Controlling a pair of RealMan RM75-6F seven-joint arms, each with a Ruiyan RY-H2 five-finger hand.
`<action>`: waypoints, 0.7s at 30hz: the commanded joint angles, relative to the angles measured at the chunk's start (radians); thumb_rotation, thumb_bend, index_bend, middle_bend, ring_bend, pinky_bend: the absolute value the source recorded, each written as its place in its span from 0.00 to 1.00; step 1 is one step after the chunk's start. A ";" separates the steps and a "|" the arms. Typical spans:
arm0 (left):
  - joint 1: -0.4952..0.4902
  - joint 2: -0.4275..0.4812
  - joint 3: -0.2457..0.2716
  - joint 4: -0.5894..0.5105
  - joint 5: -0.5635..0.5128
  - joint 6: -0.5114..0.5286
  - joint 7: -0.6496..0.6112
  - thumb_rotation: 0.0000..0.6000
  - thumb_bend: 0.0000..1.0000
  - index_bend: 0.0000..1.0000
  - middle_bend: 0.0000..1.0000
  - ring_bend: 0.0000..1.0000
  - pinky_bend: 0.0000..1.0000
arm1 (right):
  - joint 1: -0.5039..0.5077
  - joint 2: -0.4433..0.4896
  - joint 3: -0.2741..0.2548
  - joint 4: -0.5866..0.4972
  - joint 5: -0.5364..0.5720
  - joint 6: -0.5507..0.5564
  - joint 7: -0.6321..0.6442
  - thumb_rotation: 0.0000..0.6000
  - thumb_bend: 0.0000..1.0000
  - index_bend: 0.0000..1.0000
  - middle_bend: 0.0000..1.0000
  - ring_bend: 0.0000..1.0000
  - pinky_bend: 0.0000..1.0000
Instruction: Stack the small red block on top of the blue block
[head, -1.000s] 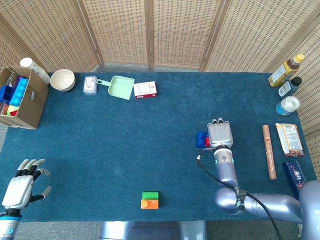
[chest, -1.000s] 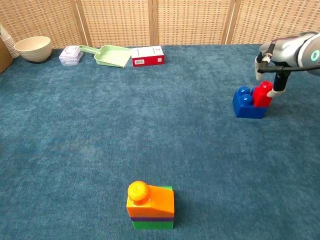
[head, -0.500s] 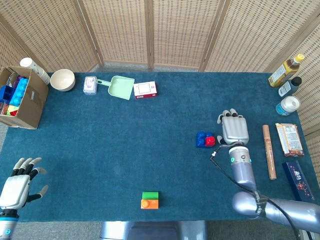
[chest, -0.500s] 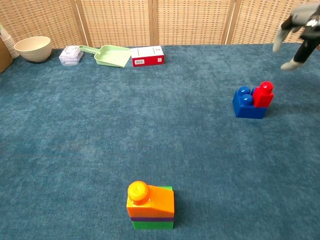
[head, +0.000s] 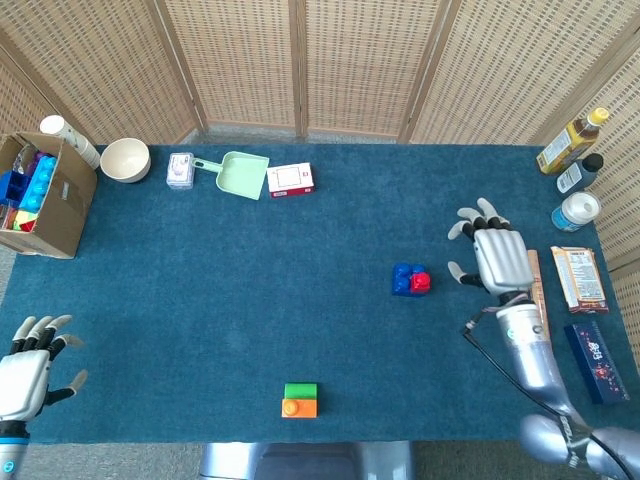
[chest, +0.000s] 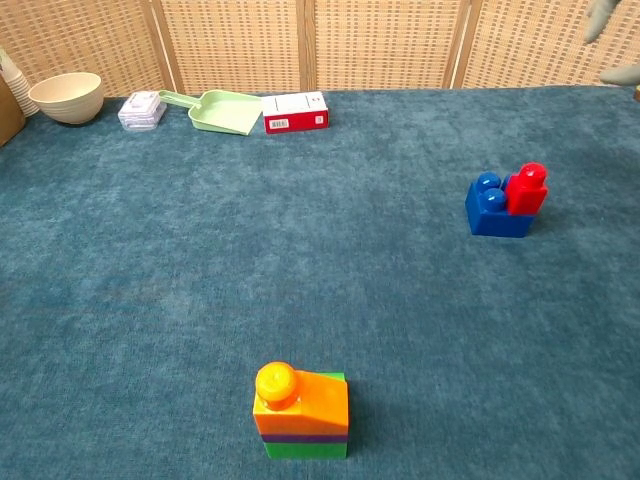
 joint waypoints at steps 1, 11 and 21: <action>0.004 0.009 -0.004 -0.010 -0.016 -0.005 0.005 1.00 0.33 0.41 0.19 0.13 0.00 | -0.098 0.027 -0.086 0.094 -0.198 0.049 0.127 1.00 0.27 0.42 0.25 0.07 0.20; 0.014 0.038 -0.004 -0.053 -0.048 -0.013 0.020 1.00 0.33 0.40 0.20 0.13 0.00 | -0.252 0.002 -0.157 0.204 -0.298 0.196 0.123 1.00 0.27 0.42 0.25 0.05 0.19; 0.058 0.051 0.019 -0.076 -0.041 0.038 0.036 1.00 0.33 0.40 0.20 0.14 0.00 | -0.404 0.032 -0.178 0.121 -0.226 0.307 -0.003 1.00 0.27 0.42 0.25 0.05 0.19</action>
